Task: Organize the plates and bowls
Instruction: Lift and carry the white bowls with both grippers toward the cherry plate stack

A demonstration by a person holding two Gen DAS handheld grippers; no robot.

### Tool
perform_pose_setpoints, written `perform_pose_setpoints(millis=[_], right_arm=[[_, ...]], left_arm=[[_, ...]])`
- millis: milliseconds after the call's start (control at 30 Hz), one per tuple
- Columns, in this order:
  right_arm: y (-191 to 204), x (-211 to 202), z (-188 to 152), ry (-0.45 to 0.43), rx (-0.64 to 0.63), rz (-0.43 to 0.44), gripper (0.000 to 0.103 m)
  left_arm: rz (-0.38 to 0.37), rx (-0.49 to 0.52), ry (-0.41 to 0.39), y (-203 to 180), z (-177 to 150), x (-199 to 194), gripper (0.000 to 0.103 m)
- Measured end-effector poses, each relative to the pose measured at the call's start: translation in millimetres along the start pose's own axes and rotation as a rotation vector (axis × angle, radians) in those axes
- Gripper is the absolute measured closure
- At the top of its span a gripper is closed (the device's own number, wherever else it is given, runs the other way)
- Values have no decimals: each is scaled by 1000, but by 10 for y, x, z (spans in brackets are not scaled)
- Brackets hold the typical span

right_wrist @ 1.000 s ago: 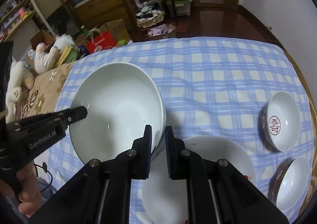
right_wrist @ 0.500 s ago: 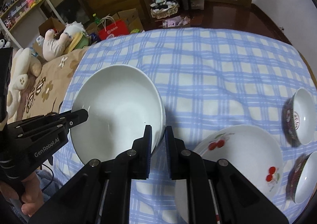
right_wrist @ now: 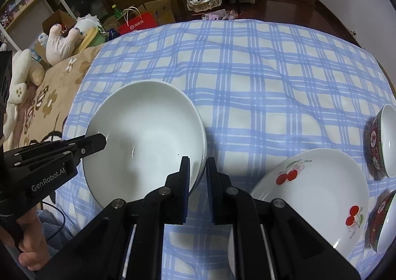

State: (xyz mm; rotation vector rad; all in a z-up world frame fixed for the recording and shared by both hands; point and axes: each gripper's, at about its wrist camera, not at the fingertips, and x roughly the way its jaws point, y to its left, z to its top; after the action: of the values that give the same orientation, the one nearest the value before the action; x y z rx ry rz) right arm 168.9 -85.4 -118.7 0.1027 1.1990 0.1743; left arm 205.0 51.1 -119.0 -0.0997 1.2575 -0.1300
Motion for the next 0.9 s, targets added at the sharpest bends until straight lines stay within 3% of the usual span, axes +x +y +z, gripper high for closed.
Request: perform_pose_setpoints(millis=[167,300,533,900], right_arm=[[34,167,-93,28,-53,-109,89],[1,169,-137,6,-35,-101,89],[39,135,-153,-12,-14,-107,89],[-34,180,-204,-17,64,-94,90]], left_arm=[[-17,-12,22,-57,-3,144,95],[21,31,18,-135,-18,169,95],[30,28,57,-78,3,257,95],[54,69,44,-142,-15,244,94]])
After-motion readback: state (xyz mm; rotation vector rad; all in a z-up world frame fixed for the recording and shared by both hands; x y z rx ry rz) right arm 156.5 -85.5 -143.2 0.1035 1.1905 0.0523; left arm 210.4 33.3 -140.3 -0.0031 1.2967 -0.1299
